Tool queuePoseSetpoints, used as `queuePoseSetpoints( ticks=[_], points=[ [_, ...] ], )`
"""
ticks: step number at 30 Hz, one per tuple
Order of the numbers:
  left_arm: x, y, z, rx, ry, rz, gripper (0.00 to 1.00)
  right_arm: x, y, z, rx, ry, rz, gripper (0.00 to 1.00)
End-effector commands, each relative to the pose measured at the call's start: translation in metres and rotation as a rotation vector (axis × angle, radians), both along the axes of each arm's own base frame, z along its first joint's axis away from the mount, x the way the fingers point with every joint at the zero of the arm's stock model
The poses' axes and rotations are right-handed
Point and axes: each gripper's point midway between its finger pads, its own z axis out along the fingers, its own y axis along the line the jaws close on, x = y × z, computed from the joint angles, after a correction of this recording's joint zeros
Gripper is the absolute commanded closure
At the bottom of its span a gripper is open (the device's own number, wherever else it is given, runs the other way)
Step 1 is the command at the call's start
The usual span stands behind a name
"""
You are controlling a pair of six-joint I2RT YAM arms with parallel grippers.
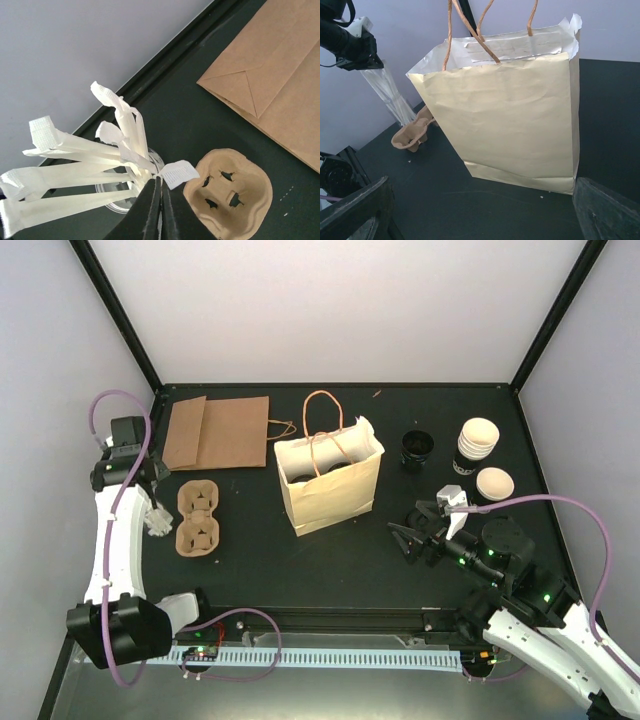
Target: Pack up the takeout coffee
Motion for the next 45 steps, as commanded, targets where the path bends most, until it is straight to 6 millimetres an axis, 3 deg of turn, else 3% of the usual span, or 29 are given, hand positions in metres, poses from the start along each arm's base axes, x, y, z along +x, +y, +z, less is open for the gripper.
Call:
queuePoseSetpoints(
  ticks=[1, 19, 22, 28, 33, 35, 38, 45],
  points=[
    [-0.003, 0.008, 0.025, 0.038, -0.032, 0.031, 0.98, -0.001, 0.003, 0.005, 0.017, -0.024, 0.015, 0.00],
    [-0.029, 0.002, 0.107, 0.133, -0.223, -0.013, 0.99, -0.001, 0.004, 0.003, 0.010, -0.013, 0.020, 0.00],
    [-0.026, 0.000, 0.102, 0.122, -0.218, -0.032, 0.98, -0.001, 0.004, 0.003, 0.011, -0.014, 0.021, 0.00],
    [-0.014, -0.004, 0.071, 0.059, -0.158, -0.049, 0.98, -0.002, 0.003, 0.005, 0.015, -0.015, 0.020, 0.00],
    [-0.006, -0.005, 0.059, 0.055, -0.147, -0.068, 0.98, -0.002, 0.002, 0.005, 0.013, -0.016, 0.017, 0.00],
    [-0.006, -0.010, 0.063, 0.026, -0.149, -0.078, 0.98, -0.002, 0.003, 0.005, 0.013, -0.018, 0.018, 0.00],
    [-0.014, -0.014, 0.096, 0.025, -0.194, -0.086, 0.98, -0.001, 0.003, 0.004, 0.009, -0.015, 0.017, 0.00],
    [-0.063, -0.031, 0.230, 0.116, -0.602, -0.104, 0.98, -0.001, 0.004, 0.002, 0.006, -0.008, 0.020, 0.00]
  ],
)
